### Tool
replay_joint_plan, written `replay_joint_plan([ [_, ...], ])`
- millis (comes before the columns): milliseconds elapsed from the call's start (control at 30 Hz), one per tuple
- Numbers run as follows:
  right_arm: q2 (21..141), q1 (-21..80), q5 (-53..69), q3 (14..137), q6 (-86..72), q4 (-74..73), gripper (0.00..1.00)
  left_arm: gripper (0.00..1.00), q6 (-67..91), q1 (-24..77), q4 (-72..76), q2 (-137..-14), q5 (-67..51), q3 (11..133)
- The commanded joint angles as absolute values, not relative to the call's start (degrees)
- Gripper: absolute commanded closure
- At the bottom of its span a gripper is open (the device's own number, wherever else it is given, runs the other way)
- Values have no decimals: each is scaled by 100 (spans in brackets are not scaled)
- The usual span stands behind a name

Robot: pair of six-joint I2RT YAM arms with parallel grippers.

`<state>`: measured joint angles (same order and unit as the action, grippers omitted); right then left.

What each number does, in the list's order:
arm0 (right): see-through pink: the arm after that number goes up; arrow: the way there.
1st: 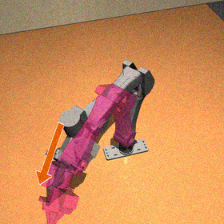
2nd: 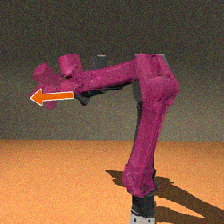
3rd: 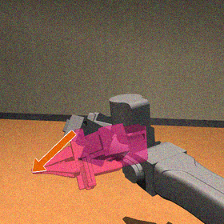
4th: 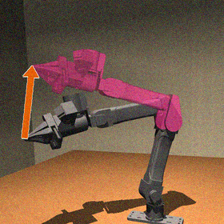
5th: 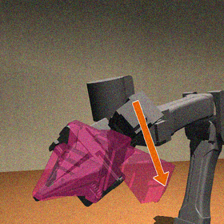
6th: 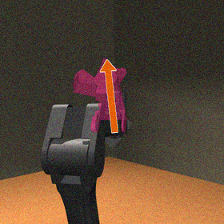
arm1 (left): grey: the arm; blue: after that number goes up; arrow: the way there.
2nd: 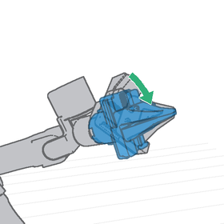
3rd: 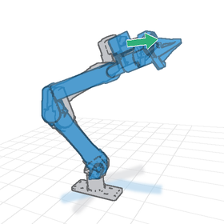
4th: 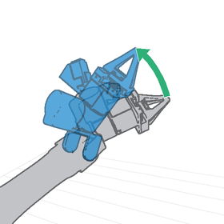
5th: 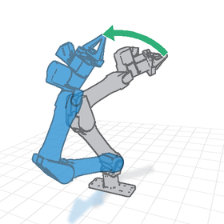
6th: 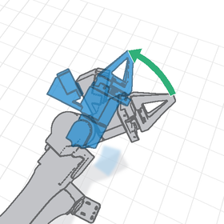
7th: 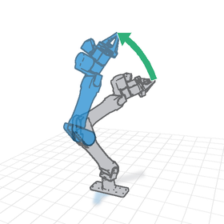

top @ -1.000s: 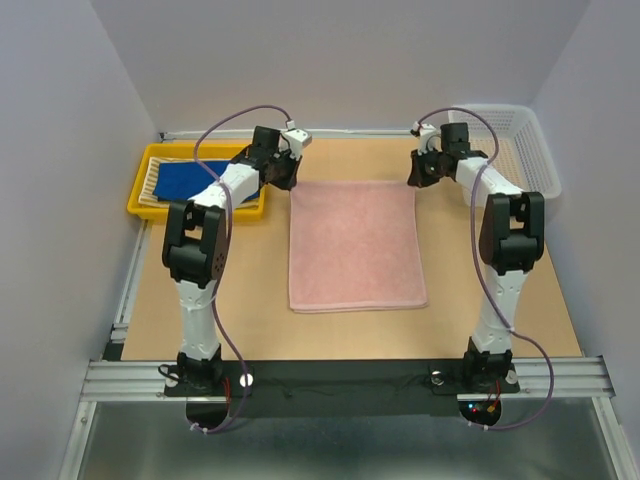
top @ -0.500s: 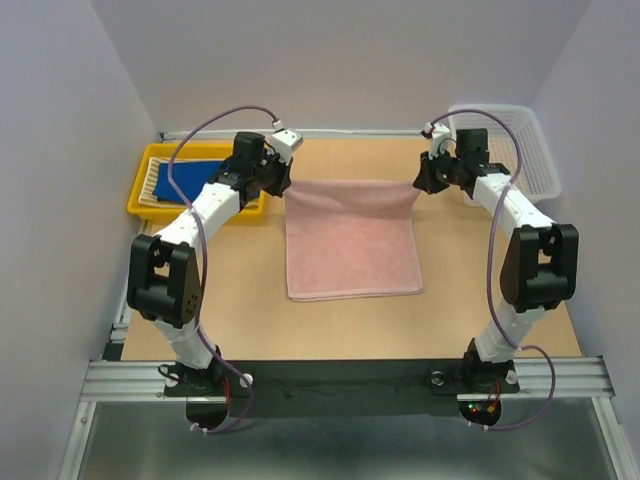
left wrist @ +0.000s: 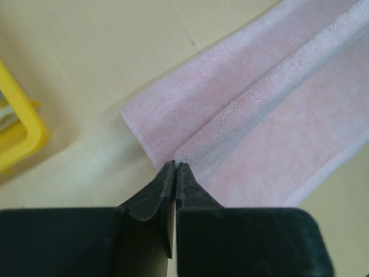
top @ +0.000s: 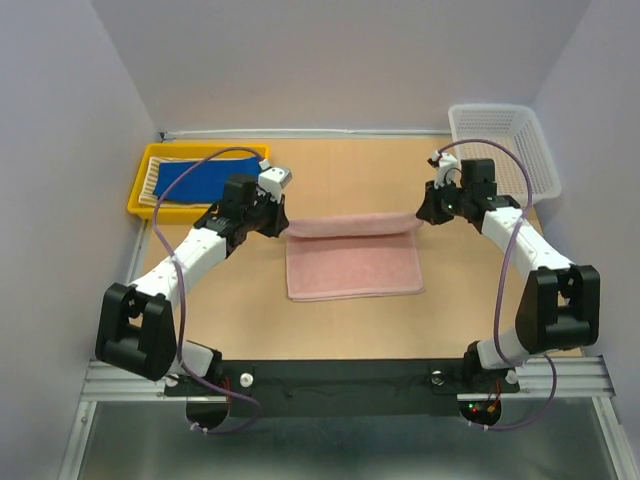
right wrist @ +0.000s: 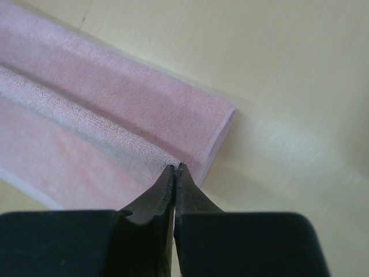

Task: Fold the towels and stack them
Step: Fold the towel

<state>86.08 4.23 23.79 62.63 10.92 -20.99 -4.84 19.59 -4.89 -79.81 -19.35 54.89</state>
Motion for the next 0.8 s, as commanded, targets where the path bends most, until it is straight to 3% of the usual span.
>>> replay_joint_plan([
  [0,8157,387,2074,5881,669,-2004,100,100,165,1969,-430,-7542,-1775,5064],
  [767,7356,387,1926,4887,-308,-2645,100,100,1933,2021,-721,-6433,-2039,3639],
])
